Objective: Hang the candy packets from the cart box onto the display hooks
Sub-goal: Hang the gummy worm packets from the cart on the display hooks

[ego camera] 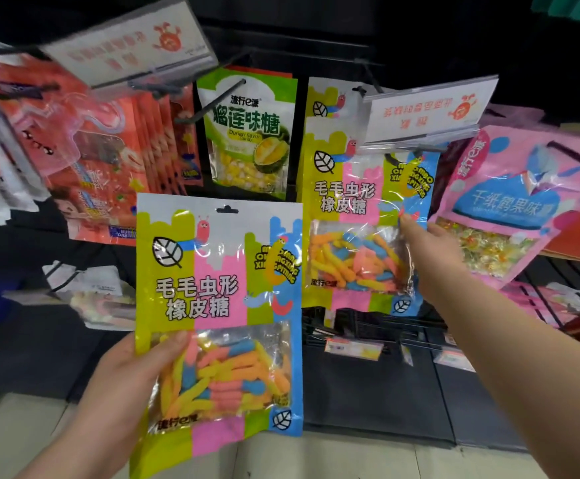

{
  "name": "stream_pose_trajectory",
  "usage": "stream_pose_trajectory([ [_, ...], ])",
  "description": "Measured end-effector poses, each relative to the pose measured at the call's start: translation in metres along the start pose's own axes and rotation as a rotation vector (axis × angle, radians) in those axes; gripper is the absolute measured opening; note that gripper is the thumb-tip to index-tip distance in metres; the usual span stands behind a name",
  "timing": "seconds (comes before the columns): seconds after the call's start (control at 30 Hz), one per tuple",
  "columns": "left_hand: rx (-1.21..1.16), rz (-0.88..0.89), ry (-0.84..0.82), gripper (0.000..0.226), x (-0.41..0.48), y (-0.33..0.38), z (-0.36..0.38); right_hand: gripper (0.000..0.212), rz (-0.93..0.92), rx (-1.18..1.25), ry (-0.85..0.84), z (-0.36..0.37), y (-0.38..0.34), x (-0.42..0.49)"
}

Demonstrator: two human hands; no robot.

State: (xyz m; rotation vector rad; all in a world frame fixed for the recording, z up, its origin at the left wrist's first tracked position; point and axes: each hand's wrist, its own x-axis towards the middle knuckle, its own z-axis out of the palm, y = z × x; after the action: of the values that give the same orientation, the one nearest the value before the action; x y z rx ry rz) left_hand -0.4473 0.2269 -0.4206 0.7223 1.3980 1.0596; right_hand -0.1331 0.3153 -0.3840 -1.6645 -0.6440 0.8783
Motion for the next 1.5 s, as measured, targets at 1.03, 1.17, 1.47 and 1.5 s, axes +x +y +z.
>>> stream_pose_trajectory([
  [1.03,0.011,0.054,-0.225,0.013,-0.023,0.007,0.11,0.01,-0.19,0.107,-0.125,-0.059,0.031,-0.122],
  [1.17,0.009,0.058,-0.221,0.011,-0.023,0.014,0.119,0.007,-0.208,0.1,-0.104,-0.061,0.025,-0.117],
  [1.47,0.032,0.035,-0.217,0.01,-0.014,0.018,0.127,0.005,-0.221,0.049,-0.096,-0.06,0.021,-0.103],
  [1.5,0.039,0.032,-0.219,0.01,-0.012,0.018,0.128,0.005,-0.219,0.052,-0.097,-0.06,0.02,-0.101],
])
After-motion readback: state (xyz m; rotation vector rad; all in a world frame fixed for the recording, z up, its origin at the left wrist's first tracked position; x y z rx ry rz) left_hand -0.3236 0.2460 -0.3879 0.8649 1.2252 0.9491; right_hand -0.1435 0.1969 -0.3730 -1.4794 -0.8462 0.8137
